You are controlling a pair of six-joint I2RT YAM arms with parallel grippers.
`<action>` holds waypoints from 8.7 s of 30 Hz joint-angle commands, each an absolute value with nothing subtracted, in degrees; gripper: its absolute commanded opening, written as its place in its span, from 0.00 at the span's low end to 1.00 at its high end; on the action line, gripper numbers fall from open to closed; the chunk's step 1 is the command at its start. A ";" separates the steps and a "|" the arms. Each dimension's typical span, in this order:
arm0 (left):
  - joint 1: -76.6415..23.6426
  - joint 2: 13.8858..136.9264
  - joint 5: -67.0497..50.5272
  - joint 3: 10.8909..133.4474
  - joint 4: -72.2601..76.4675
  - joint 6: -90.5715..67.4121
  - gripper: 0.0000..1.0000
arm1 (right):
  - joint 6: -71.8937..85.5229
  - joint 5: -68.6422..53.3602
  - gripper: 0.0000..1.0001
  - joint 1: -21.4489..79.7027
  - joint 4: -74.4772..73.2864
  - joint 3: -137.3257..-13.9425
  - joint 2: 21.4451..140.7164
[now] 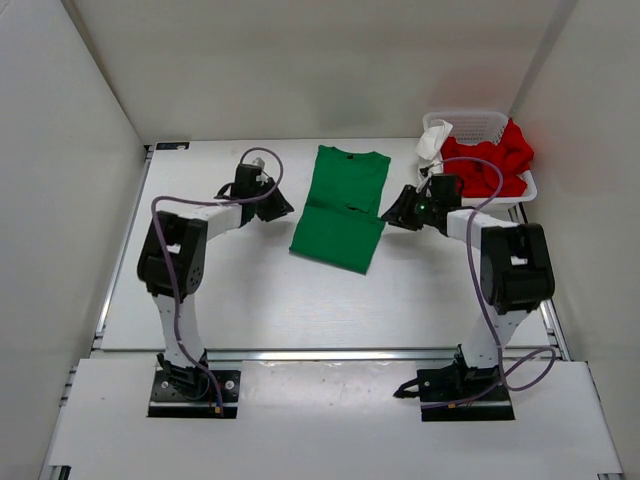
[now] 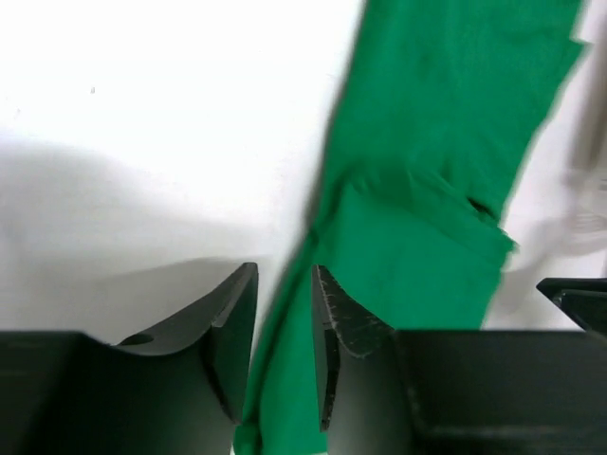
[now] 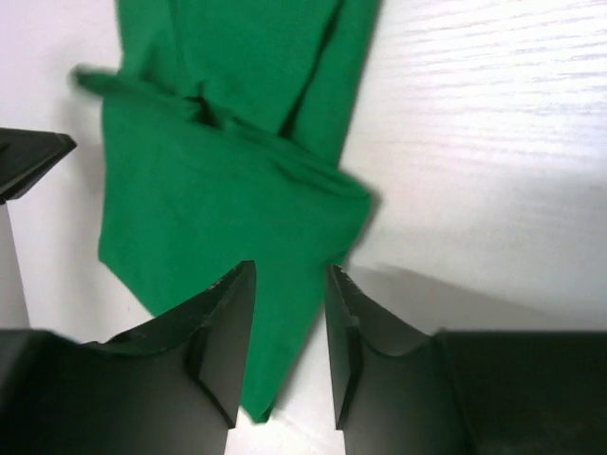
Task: Fold and stack the t-shirts
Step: Fold the folded rectangular tshirt in 1/3 of the way, then grab one side of the 2/3 rectangular tshirt with both arms, then fold the long partially folded tshirt into a neat square, then smooth out wrinkles on the folded tshirt, then put the neatly folded tshirt into the corner of the board with the left arm
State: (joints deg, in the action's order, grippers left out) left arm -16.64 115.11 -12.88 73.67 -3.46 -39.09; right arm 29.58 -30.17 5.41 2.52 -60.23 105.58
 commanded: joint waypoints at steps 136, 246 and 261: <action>-26.45 101.27 -18.72 45.63 16.43 -48.51 0.39 | 23.03 -27.07 0.00 22.06 1.82 -56.72 106.36; 21.61 125.88 -11.88 77.53 15.29 -61.62 0.24 | 28.39 -40.87 0.63 20.13 9.75 -25.40 71.10; 17.16 101.80 -10.73 59.78 15.20 -53.27 0.72 | 27.25 -30.35 0.45 24.08 0.54 -26.88 60.91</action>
